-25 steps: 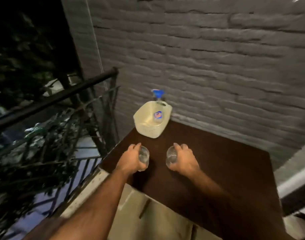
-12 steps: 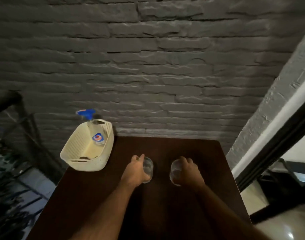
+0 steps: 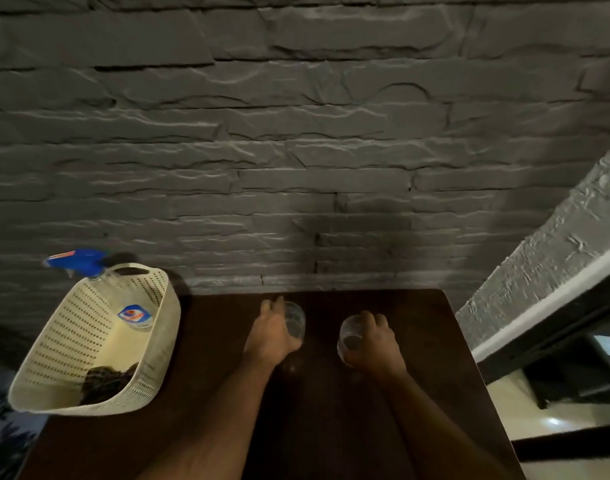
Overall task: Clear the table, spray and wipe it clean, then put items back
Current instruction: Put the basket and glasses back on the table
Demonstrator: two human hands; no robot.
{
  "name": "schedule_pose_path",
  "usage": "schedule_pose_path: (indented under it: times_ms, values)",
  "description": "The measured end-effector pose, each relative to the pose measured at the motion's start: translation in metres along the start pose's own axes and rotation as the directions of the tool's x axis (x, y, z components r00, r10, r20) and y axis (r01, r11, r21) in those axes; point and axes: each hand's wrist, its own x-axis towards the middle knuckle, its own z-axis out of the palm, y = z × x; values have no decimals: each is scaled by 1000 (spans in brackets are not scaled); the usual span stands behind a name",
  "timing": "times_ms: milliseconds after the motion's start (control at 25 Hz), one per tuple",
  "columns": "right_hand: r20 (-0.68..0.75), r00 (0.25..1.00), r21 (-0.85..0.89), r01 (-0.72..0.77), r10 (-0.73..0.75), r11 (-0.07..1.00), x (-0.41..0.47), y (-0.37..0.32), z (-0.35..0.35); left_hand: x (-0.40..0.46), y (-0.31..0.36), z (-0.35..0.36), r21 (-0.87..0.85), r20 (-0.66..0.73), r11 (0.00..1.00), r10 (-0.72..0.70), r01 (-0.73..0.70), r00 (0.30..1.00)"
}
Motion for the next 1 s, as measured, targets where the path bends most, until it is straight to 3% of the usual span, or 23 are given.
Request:
schedule_pose_path:
  times_ms: [360,1000]
  values:
    - [17,1000,67,16,-18,998,89,-2,6,67,19,34,-39,-49,997,-68,66,996]
    - [-92,994,82,60,-52,995,124,0,18,107,32,41,-34,-112,999,-37,33,993]
